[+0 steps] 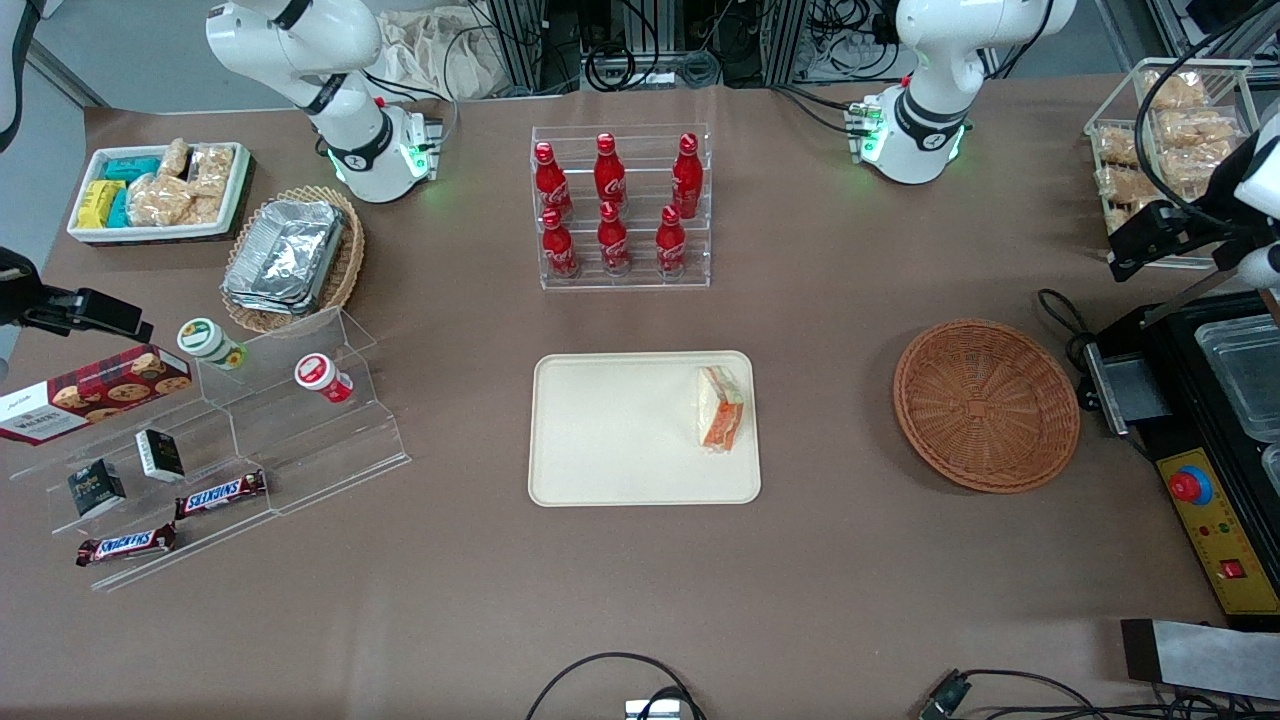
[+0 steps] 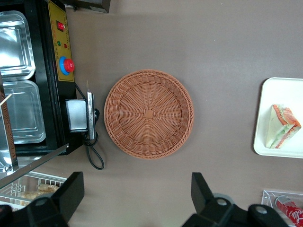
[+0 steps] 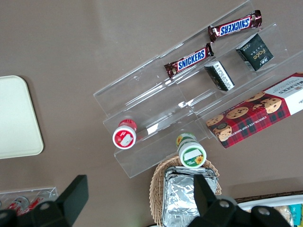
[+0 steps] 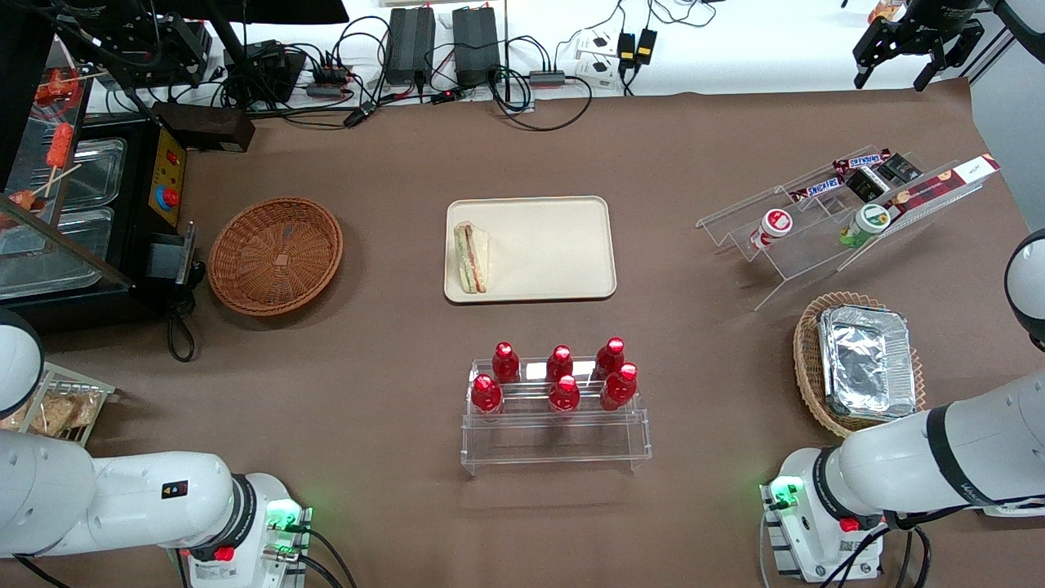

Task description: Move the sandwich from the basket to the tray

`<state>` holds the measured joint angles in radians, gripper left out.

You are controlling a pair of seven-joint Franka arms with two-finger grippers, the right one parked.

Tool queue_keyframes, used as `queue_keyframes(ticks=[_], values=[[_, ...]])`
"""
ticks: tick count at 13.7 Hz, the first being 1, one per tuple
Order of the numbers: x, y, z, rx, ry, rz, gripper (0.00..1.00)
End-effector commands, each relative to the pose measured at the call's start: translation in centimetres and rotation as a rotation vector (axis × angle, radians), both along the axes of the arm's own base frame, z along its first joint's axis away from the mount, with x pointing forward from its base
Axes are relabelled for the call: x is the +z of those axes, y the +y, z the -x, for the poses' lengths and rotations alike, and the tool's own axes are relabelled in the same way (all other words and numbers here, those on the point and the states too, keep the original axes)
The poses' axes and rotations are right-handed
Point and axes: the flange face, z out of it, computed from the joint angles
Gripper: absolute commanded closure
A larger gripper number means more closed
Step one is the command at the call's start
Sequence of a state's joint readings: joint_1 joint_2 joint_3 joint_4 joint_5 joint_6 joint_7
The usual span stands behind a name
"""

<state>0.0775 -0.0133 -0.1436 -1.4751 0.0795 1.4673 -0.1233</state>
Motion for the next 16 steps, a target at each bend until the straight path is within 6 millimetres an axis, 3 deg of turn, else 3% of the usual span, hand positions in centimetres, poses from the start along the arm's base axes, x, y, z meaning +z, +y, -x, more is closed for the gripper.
queue_keyframes(ticks=[1,16], values=[[0.33,-0.08,0.9,-0.012,-0.011,0.01,0.0],[-0.03,-0.46,0.72,-0.007,-0.002,0.066,0.0]])
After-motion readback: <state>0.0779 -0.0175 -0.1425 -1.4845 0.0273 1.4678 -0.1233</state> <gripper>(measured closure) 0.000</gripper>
